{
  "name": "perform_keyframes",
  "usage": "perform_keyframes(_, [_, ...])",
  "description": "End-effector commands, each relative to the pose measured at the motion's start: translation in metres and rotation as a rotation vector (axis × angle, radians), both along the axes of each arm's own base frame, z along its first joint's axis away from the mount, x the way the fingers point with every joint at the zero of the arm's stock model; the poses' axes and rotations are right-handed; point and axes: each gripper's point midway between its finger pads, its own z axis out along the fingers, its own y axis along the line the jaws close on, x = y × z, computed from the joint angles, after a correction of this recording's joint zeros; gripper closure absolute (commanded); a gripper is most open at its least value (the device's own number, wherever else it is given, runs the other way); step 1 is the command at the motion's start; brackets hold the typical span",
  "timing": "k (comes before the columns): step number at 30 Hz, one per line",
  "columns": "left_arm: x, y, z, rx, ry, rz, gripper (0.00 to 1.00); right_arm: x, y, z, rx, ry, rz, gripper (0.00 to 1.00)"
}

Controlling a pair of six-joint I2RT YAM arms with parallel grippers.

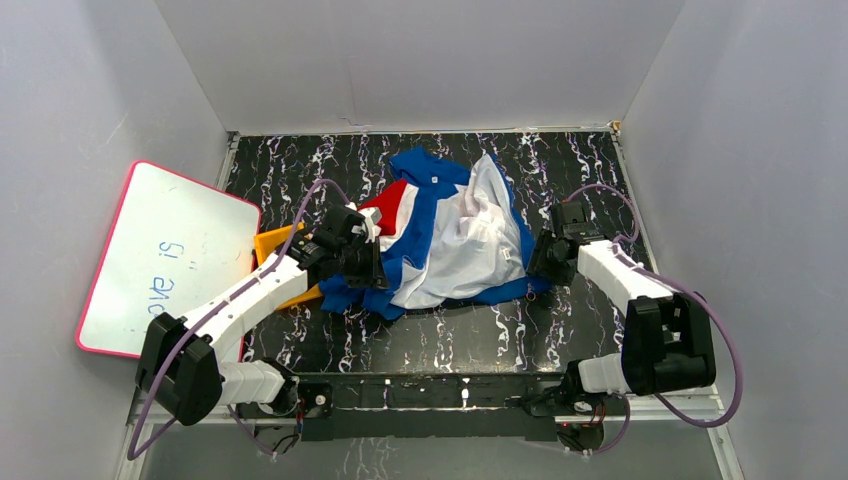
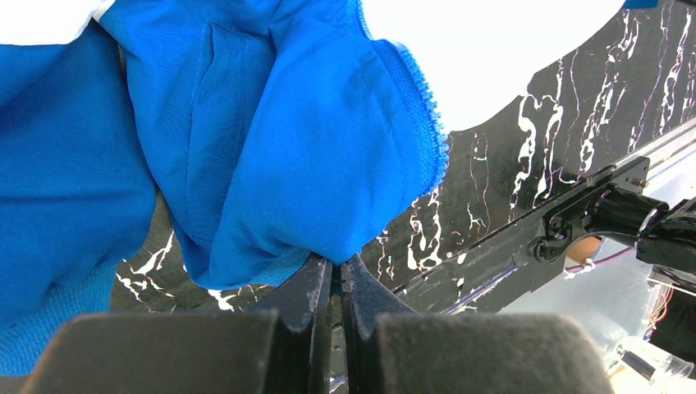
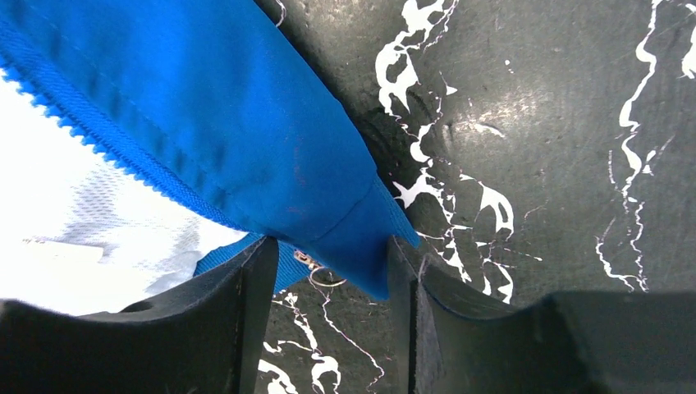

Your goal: Zip up the jacket

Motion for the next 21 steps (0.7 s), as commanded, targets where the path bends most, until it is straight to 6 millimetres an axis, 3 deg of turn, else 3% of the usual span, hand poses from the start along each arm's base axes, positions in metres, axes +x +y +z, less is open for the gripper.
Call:
perform_keyframes(1, [-0.004, 0.001, 0.009, -0.031, -0.018, -0.017, 1.00, 0.001, 0.002, -0.009, 0.019, 0.011, -0.008, 0.43])
perform_keyframes(12, [-0.004, 0.001, 0.008, -0.037, -0.014, -0.019, 1.00, -0.004, 0.017, -0.016, 0.094, 0.037, 0.022, 0.58])
perform_keyframes(18, [-0.004, -0.002, 0.013, -0.056, -0.013, -0.021, 1.00, -0.002, 0.017, -0.012, 0.097, 0.025, 0.021, 0.82])
perform_keyframes(21, [-0.006, -0.004, 0.016, -0.075, -0.006, -0.024, 1.00, -0.002, 0.026, -0.006, 0.142, 0.021, 0.046, 0.99])
